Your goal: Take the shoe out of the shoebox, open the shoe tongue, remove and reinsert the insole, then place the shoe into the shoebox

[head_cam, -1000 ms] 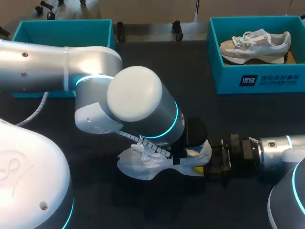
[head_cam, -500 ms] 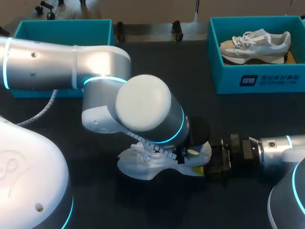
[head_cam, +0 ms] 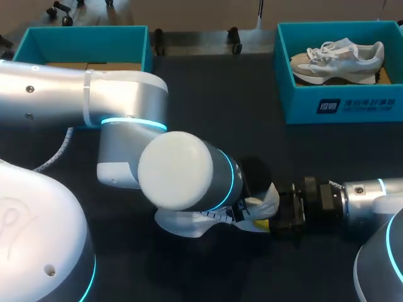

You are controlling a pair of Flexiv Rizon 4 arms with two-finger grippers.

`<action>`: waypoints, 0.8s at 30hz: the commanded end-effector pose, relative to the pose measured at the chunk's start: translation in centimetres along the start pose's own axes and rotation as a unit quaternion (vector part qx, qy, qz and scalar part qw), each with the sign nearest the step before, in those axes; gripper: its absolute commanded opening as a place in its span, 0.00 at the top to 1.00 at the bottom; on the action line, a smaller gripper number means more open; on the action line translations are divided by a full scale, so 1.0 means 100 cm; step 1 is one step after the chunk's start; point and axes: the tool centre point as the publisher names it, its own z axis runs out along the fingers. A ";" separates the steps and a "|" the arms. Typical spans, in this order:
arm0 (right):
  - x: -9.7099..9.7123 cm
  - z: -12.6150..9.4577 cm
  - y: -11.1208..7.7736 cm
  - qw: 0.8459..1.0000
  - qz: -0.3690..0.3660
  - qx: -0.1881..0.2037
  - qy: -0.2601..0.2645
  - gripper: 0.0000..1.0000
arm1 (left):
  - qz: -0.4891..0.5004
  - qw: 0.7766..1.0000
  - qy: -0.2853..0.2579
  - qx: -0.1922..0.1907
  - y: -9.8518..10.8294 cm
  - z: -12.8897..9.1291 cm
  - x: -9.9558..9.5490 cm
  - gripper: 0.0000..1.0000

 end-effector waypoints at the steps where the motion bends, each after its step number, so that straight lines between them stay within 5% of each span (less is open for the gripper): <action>1: 0.001 0.001 0.001 1.000 0.001 0.002 -0.001 1.00 | -0.016 1.000 -0.006 0.005 0.002 -0.004 -0.004 1.00; 24: 0.001 0.001 0.001 1.000 0.001 0.002 -0.001 1.00 | -0.030 0.999 -0.043 0.010 -0.034 0.004 -0.001 0.98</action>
